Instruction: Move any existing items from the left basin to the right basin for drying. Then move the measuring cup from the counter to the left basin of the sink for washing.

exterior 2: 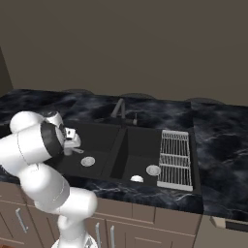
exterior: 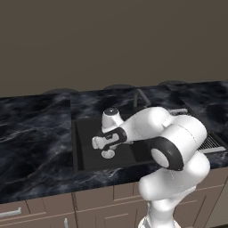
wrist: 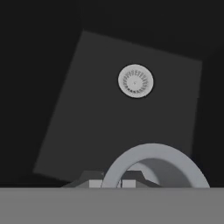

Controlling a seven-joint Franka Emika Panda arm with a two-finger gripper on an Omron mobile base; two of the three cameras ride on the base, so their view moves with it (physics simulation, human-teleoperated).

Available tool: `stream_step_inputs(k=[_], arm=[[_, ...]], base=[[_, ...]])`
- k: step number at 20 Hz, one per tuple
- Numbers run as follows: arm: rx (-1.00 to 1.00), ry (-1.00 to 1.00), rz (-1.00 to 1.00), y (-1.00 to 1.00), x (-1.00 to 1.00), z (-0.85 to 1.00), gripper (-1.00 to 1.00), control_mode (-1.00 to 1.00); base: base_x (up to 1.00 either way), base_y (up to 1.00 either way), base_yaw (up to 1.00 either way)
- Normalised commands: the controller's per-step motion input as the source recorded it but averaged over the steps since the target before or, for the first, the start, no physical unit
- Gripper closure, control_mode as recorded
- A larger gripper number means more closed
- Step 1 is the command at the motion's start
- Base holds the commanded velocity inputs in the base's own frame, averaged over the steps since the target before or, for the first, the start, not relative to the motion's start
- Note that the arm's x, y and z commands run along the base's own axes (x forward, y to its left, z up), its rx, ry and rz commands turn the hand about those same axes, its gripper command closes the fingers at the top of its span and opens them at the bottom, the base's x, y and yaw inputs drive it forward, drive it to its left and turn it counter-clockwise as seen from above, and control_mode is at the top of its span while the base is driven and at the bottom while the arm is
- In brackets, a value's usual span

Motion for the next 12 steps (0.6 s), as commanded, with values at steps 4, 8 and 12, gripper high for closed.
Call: stream_step_inputs(k=[4,8,12], arm=[[0.0,0.02,0.08,0.01,0.17,-0.35,1.0,-1.0],[0.0,0.03,0.06,0.02,0.22,-0.36,1.0,-1.0],[0.0,0.04,0.06,0.04,0.26,-0.36,1.0,-1.0]], base=[[0.0,0.0,0.0],[0.0,0.0,0.0],[0.0,0.0,0.0]])
